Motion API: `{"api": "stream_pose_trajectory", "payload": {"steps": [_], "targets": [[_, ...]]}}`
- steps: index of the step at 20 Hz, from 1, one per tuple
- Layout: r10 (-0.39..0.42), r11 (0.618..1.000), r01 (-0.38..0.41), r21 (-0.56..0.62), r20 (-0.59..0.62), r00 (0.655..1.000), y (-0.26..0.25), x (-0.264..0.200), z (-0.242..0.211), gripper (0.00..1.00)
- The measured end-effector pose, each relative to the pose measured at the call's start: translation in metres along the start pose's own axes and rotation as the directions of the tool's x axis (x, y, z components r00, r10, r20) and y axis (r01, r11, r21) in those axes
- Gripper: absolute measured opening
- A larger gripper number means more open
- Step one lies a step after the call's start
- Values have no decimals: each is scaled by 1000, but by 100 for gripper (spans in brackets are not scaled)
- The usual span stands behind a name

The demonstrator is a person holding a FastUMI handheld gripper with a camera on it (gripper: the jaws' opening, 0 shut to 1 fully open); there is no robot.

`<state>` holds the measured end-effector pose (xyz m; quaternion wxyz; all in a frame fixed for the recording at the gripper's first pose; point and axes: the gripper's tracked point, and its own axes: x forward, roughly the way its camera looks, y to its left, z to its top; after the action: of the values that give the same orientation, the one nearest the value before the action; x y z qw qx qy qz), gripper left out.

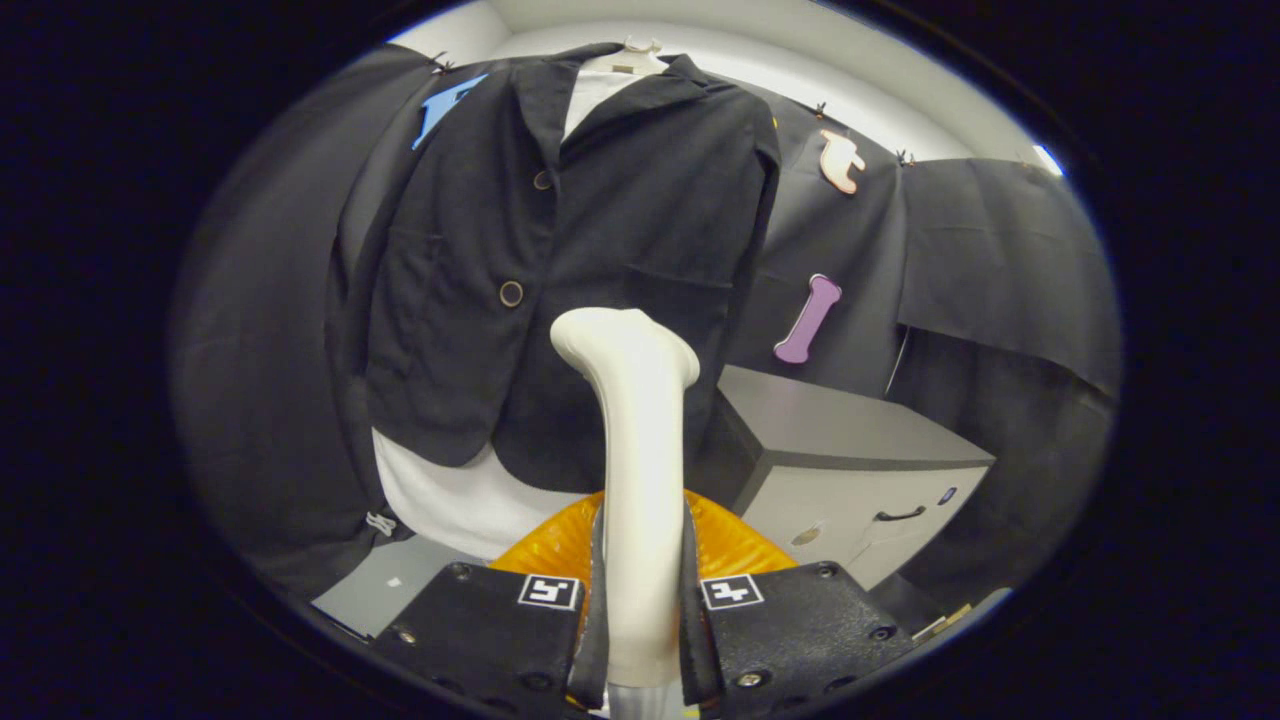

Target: Iron the clothes twice with a garment steamer, once on the left side and once on the right side.

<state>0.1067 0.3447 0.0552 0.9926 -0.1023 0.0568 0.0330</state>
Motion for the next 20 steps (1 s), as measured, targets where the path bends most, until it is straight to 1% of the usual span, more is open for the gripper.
{"api": "stream_pose_trajectory", "payload": {"steps": [3,8,12,14,17,20], "targets": [[5,1000,-6,-13,-27,1000,5,0,-15,31],[14,999,-17,-31,-100,995,13,-1,-57,31],[29,999,-36,-41,-169,985,20,4,-91,31],[23,998,-32,-46,-198,980,20,7,-101,31],[10,999,-17,-30,-200,980,17,2,-95,31],[16,1000,-17,-5,-132,991,13,-13,-63,31]]}}
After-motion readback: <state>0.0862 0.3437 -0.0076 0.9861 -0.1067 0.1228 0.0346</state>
